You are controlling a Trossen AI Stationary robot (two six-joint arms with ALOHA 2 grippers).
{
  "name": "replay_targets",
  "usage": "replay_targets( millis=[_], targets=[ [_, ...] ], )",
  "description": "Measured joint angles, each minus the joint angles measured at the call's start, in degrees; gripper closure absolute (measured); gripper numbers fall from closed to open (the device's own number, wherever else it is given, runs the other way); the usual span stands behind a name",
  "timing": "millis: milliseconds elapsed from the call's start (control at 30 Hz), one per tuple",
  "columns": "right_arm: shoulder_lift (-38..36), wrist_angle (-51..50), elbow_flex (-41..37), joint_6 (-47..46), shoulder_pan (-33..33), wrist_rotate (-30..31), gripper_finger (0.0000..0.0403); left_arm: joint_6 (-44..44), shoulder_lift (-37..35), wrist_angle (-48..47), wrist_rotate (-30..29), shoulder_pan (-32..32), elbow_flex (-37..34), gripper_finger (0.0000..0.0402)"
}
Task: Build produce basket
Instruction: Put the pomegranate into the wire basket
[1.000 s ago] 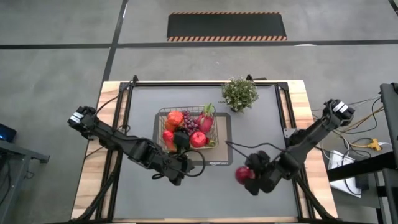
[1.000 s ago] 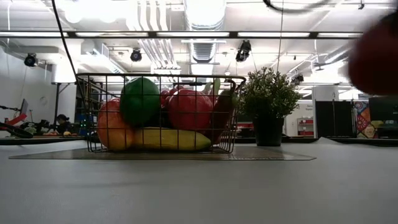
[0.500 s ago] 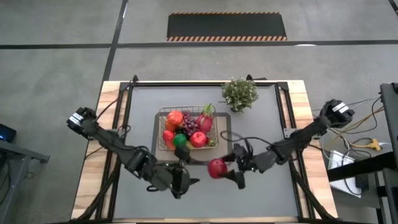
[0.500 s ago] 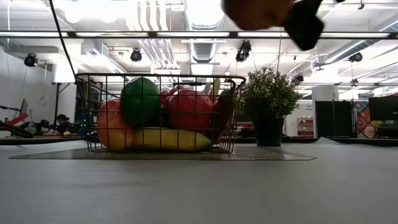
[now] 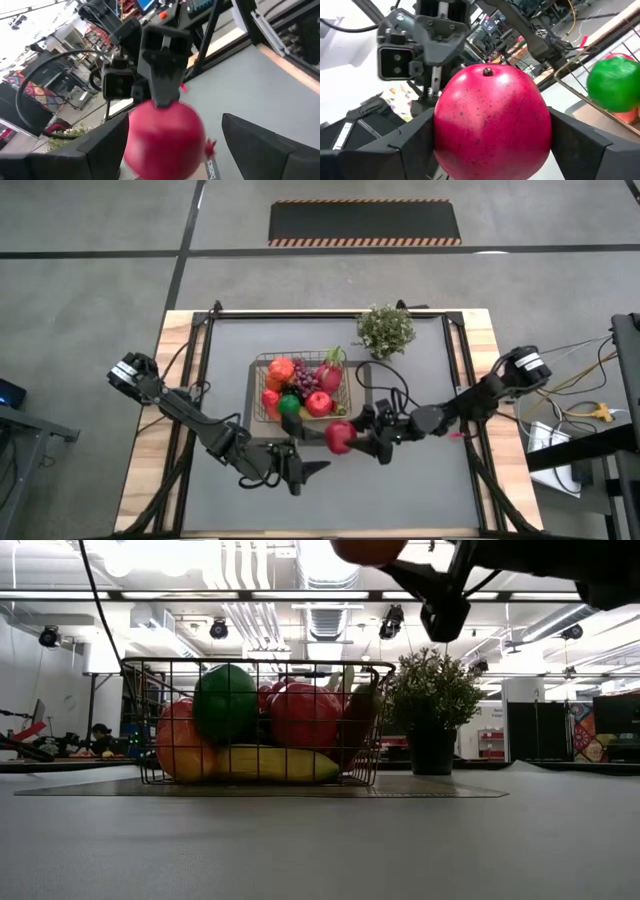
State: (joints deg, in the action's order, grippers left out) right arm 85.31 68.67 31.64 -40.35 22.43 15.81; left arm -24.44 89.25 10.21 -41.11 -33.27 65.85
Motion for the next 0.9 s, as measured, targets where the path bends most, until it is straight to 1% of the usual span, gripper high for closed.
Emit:
replay_targets(
  millis=[133,367,500,567,600,733,900],
  targets=[
    [0.9,0.9,0.2,-1.0,-0.4,0.1,0.009,0.1,0.0,1.6,0.0,0.2,0.0,0.0102],
    [1.0,2.2,0.2,-1.0,-0.5,0.2,0.009,0.1,0.0,1.3,0.0,0.3,0.0,0.0102],
    [1.0,2.2,0.2,-0.8,-0.5,0.2,0.0086,1.6,0.0,1.2,-3.4,0.7,0.0,0.0092],
    [1.0,2.2,0.2,-0.7,-0.5,0.2,0.0086,2.3,0.0,0.9,-3.5,0.7,0.0,0.0082],
    [1.0,2.2,0.2,-0.5,-0.5,0.2,0.0087,3.0,0.0,0.6,-3.3,0.7,0.0,0.0077],
    [1.0,2.3,0.2,-0.1,-0.5,0.2,0.0088,3.1,0.0,-0.9,1.1,0.8,-0.7,0.0061],
    [1.0,2.3,0.2,-0.1,-0.7,0.2,0.0086,2.5,0.0,0.1,1.5,1.4,-2.6,0.0059]
  ],
)
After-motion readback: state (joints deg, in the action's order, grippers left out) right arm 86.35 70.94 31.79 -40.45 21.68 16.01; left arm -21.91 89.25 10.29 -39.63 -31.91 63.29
